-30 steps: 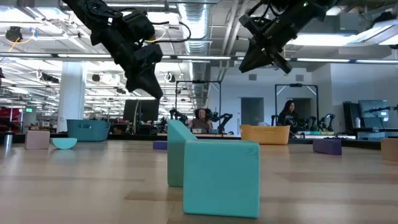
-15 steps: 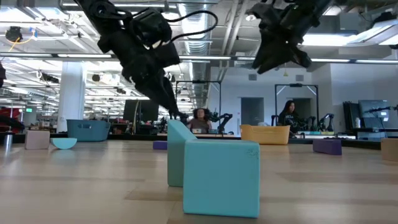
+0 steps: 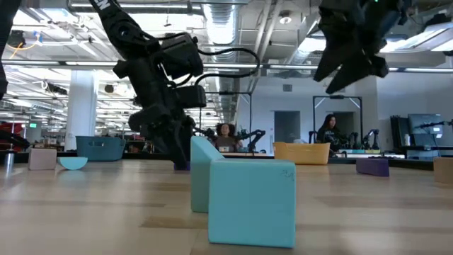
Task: Sort & place blocks by color
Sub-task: Put the left blue block into the green bin
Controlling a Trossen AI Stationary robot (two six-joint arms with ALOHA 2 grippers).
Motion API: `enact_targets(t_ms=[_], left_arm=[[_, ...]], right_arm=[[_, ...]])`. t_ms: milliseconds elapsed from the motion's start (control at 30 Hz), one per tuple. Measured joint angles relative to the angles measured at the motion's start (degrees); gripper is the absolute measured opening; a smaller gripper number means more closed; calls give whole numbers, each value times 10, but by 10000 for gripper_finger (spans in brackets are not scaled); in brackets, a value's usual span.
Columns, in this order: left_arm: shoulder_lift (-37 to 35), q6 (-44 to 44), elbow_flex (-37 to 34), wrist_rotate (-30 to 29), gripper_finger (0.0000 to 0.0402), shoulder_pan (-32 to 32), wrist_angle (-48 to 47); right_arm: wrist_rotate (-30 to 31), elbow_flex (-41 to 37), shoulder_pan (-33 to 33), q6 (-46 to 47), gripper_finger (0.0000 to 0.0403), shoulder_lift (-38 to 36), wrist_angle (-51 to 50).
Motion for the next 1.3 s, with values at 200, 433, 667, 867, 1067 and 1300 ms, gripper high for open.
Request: enact_targets(t_ms=[200, 433, 667, 867, 1067, 1300], left_arm=[[2, 6, 0, -5, 153, 0, -1], [0, 15, 0, -5, 74, 2, -2], [2, -46, 2, -12, 85, 5, 1], [-9, -172, 22, -57, 117, 20, -21], [-68, -287, 26, -83, 93, 79, -90], [-193, -260, 26, -172, 95, 187, -238]], right_arm=[[19, -12, 26, 54, 229, 0, -9], [46, -12, 33, 69, 203, 0, -10], [59, -12, 1, 66, 170, 0, -5], [57, -12, -29, 64, 137, 0, -2], [52, -12, -47, 64, 102, 0, -5], [20, -12, -75, 46, 79, 0, -9]])
